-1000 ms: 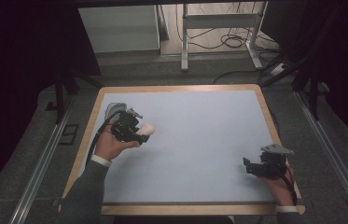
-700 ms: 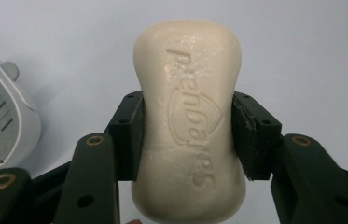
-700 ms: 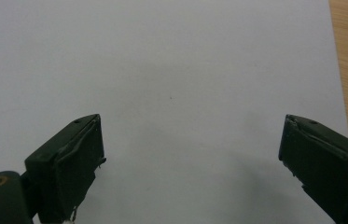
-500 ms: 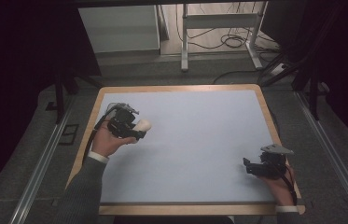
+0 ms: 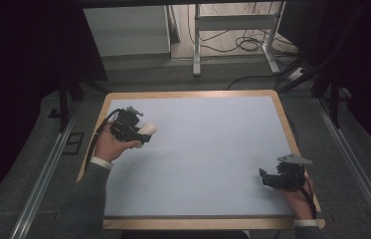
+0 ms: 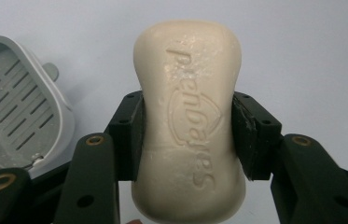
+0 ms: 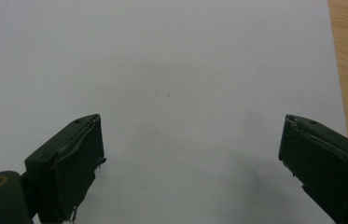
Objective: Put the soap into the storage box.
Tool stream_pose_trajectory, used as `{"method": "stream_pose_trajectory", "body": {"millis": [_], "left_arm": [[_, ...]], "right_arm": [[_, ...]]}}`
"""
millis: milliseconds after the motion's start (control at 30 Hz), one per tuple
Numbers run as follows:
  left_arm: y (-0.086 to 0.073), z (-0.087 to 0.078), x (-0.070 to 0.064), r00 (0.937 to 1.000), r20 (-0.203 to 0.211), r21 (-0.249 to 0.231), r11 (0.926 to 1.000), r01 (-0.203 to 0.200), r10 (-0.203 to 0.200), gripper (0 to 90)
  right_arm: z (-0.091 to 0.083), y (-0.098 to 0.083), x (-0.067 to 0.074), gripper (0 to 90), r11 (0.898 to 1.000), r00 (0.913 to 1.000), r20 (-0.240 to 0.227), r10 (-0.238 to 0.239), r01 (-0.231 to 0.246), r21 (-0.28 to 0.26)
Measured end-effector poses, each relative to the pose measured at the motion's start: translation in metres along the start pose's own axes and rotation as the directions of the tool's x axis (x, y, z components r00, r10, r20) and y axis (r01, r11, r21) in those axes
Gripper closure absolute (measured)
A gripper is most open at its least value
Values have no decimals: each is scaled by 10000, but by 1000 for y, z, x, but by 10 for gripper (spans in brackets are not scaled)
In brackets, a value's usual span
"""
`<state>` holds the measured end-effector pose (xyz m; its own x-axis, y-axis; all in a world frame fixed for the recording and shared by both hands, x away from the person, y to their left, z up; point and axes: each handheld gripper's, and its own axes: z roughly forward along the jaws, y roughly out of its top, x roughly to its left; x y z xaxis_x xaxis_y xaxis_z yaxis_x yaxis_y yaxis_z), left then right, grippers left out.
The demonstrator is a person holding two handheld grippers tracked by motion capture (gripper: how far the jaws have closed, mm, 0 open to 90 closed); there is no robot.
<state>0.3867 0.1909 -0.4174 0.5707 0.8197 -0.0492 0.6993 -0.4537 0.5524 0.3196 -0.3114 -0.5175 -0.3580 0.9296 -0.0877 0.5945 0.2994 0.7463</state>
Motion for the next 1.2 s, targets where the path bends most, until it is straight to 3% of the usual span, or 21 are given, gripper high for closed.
{"method": "stream_pose_trajectory", "body": {"millis": [567,1200], "left_arm": [[10,-2,21,9977,-490,50,9988,478,-475,495],[14,2,44,9899,-825,26,9932,1160,-1154,495]], "right_arm": [[-1,0,-1,65,10000,10000,34,77,-77,-58],[-1,0,-2,65,10000,10000,32,66,-66,-38]]}}
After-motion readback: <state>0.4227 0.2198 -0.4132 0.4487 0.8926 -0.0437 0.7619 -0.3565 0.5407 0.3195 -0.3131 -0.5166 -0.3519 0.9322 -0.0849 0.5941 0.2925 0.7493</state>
